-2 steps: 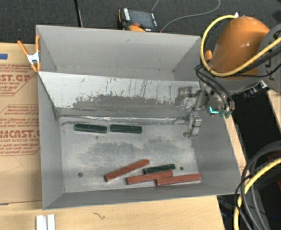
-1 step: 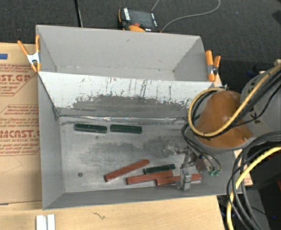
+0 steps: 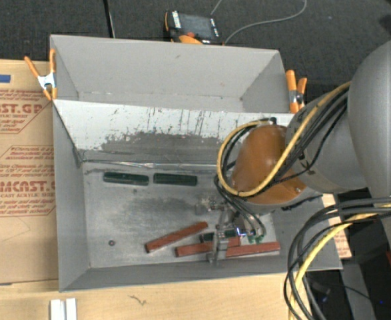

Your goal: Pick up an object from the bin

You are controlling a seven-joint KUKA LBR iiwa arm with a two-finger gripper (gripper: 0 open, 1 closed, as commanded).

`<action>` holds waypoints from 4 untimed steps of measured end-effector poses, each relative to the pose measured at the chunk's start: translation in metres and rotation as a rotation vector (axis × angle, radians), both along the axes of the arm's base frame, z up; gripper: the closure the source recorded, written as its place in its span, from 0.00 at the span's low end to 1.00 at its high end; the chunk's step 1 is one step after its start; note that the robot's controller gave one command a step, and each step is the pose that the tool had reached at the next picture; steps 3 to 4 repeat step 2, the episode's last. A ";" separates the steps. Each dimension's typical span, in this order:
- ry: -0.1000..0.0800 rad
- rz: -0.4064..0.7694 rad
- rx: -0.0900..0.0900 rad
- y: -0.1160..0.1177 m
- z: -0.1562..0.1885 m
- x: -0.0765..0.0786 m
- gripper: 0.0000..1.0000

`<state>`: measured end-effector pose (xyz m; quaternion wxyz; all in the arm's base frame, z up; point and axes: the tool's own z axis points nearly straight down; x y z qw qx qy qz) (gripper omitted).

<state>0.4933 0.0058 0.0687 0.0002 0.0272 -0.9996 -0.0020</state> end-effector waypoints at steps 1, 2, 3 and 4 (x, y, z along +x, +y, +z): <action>0.001 -0.004 -0.003 -0.004 0.001 0.000 1.00; -0.009 -0.034 -0.004 -0.027 0.138 -0.004 1.00; -0.009 -0.034 -0.004 -0.027 0.138 -0.004 1.00; -0.009 -0.034 -0.004 -0.027 0.138 -0.004 1.00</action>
Offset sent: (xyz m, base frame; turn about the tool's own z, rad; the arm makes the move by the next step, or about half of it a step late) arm 0.0000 0.0000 0.0000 0.0000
